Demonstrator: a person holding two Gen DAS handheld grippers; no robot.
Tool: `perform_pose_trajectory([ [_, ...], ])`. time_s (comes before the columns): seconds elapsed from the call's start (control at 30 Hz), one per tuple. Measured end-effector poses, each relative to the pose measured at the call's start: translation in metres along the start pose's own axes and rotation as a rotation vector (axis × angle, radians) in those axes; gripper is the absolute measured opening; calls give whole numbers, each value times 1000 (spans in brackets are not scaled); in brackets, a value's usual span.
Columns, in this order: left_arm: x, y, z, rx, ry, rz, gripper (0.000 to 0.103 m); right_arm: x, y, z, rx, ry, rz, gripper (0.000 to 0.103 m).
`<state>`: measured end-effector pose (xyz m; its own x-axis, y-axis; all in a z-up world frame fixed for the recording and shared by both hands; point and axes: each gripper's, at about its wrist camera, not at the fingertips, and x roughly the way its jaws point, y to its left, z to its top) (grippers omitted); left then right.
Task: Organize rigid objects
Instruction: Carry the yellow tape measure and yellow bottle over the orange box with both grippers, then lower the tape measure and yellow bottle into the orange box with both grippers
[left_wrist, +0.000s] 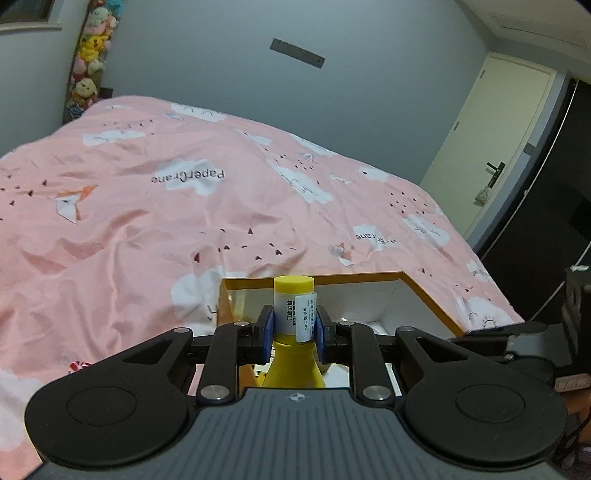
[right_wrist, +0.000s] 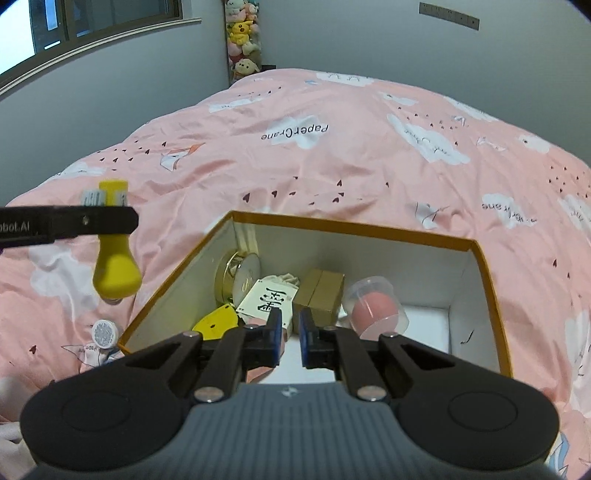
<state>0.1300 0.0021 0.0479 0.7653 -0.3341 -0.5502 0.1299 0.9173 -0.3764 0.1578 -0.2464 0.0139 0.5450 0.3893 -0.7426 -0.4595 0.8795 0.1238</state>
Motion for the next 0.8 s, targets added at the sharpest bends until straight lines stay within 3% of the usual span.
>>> perform_pose_trajectory([
  [0.1,6,-1,4,11,7,5,24,10,0,4,11,52,94,16],
  [0.13,9,-2,5,23,16,5,24,16,4,7,-13,75,128,27],
  [0.17,12,-2,6,36,29,1,24,21,8,10,-43,96,149,32],
  [0.27,19,-3,9,70,67,0,24,40,21,20,-154,168,185,36],
  [0.43,29,-1,15,85,86,10,24,78,33,35,-292,290,266,56],
  [0.63,45,1,19,105,121,22,24,115,49,39,-451,401,318,56],
  [0.8,55,5,20,98,143,28,24,133,52,42,-475,464,366,56],
])
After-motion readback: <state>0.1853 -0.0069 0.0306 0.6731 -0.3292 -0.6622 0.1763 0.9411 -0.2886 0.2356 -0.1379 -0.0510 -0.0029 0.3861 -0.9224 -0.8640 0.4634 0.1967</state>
